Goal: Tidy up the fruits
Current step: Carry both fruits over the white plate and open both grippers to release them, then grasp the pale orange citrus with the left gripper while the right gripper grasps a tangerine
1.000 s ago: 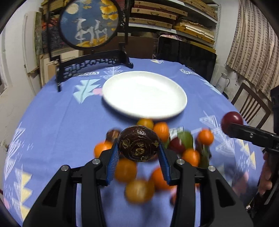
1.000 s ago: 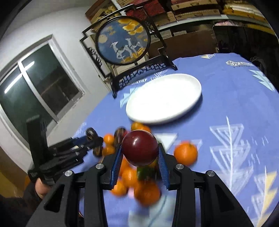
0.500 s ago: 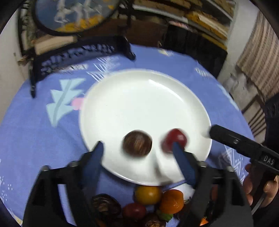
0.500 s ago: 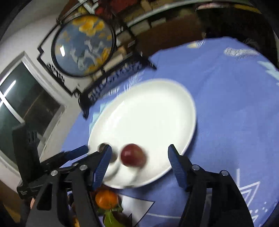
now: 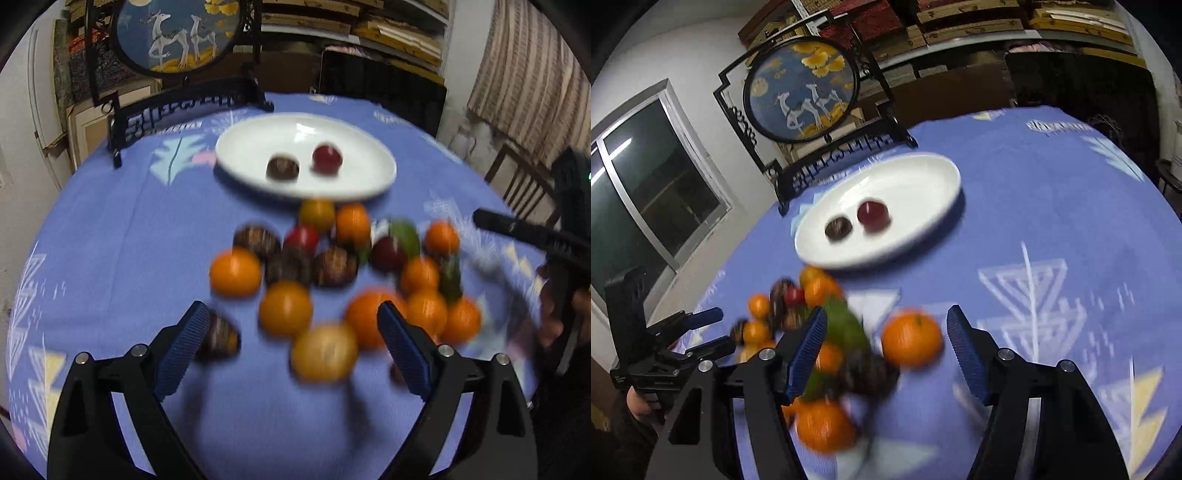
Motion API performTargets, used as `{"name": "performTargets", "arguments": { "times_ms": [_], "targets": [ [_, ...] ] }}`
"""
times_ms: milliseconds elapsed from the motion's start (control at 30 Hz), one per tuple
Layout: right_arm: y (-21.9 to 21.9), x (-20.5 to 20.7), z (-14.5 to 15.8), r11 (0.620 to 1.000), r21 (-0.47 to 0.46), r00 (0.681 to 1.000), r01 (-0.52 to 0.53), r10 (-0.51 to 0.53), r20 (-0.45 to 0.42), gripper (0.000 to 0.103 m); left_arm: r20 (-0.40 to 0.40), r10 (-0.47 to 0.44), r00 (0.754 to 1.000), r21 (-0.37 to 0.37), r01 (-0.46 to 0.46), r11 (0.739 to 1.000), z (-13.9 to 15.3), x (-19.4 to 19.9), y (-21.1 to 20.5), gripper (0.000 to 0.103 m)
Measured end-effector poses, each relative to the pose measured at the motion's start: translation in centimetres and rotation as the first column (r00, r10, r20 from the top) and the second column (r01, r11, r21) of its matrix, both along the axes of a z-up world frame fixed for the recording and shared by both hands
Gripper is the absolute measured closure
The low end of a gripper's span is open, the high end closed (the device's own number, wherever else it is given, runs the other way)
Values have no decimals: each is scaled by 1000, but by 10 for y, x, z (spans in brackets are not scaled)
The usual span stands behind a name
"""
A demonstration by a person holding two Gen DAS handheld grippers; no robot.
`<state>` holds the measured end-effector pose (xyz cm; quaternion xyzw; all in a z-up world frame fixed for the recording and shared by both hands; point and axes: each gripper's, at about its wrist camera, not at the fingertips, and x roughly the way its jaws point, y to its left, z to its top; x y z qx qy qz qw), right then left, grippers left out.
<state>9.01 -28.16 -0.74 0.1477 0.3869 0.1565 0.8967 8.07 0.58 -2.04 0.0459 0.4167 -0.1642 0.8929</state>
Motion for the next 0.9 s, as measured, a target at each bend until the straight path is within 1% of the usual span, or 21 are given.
{"name": "performTargets", "arguments": {
  "times_ms": [67,133,200,233,267,300,367,400,433,500,600,700,800,833,900],
  "targets": [
    [-1,-16,-7,1000,-1,1000,5,-5,-17,35,3,6,1000,48,-6,999,-13,-14,0,13],
    [0,-27,-13,1000,4,999,8,-8,-34,35,0,11,1000,90,-11,996,-23,-19,-3,13],
    [2,-35,-17,1000,-5,999,13,-13,-45,35,11,10,1000,114,-12,993,-29,-21,-9,13],
    [2,-38,-18,1000,-10,999,15,-16,-47,35,21,10,1000,125,-12,992,-32,-20,-13,17],
    [2,-42,-19,1000,-13,999,17,-18,-49,35,21,14,1000,138,-17,990,-33,-17,-16,24],
    [3,-45,-18,1000,-15,999,17,-17,-50,35,15,14,1000,142,-16,990,-35,-15,-19,29],
    [5,-51,-18,999,-34,999,9,-11,-44,35,0,2,1000,112,-2,994,-35,-12,-22,54],
    [7,-52,-17,999,-43,999,1,-3,-43,35,6,-5,1000,104,5,995,-34,-12,-25,60],
    [10,-55,-18,999,-50,999,-15,12,-46,35,12,-7,1000,114,5,994,-34,-13,-27,63],
    [19,-58,-19,997,-52,997,-65,62,-54,35,18,-9,1000,115,7,993,-34,-14,-29,63],
    [35,-63,-22,987,-88,990,-138,133,-56,35,6,-12,1000,49,12,999,-32,-18,-23,63],
    [52,-63,-23,974,-147,984,-175,168,-55,35,14,-7,1000,25,6,1000,-28,-22,-19,63],
    [66,-60,-26,961,-207,983,-182,174,-59,35,16,3,1000,0,-3,1000,-25,-27,-14,63],
    [70,-59,-27,959,-216,983,-183,173,-61,36,17,5,1000,-3,-5,1000,-24,-28,-13,63],
    [77,-55,-30,955,-228,982,-189,179,-64,45,20,8,1000,-8,-8,1000,-23,-30,-10,63]
  ]
}}
